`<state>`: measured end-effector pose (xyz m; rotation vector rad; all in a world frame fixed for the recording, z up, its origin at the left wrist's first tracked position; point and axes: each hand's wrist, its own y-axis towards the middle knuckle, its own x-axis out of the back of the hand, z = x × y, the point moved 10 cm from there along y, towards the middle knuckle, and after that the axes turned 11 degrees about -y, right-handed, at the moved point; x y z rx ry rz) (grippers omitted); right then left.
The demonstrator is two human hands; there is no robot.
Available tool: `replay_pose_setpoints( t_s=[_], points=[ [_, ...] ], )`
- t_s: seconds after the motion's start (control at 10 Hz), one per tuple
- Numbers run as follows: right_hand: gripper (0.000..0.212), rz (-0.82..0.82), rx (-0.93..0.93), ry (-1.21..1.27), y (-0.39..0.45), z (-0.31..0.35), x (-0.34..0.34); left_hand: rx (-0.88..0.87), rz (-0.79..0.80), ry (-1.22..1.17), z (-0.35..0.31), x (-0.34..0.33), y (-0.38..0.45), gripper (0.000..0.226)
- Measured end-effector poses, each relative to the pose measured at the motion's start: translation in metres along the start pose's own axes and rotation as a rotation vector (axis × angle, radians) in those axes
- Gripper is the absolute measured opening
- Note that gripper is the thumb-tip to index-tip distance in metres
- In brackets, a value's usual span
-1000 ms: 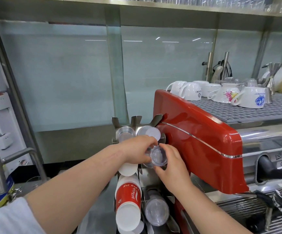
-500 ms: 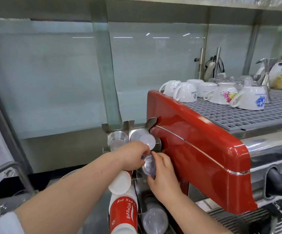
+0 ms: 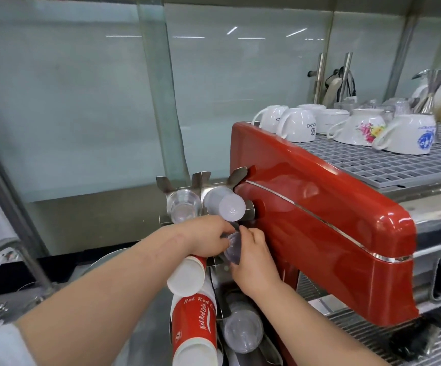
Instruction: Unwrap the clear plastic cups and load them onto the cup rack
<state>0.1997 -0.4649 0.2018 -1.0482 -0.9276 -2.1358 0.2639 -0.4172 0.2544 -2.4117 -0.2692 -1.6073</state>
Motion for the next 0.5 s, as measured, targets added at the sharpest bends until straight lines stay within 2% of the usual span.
replay_pose_setpoints(
  t_s=[0.2,0.3,0.4,0.5],
  points=[
    [0.079,0.074,-0.026,-0.017,-0.009,0.001,0.004,0.053,0.034,0.002,0.000,0.001,-0.009,0.019],
    [0.066,0.132,-0.065,-0.042,-0.009,0.003,0.009,0.110,0.037,-0.009,0.000,0.008,-0.017,0.031],
    [0.054,0.192,-0.099,-0.103,-0.010,0.007,0.011,0.127,0.077,0.059,-0.002,0.010,-0.027,0.035],
    [0.047,0.200,-0.125,-0.196,-0.011,0.014,0.022,0.154,0.036,0.077,-0.001,0.020,-0.037,0.035]
  ],
)
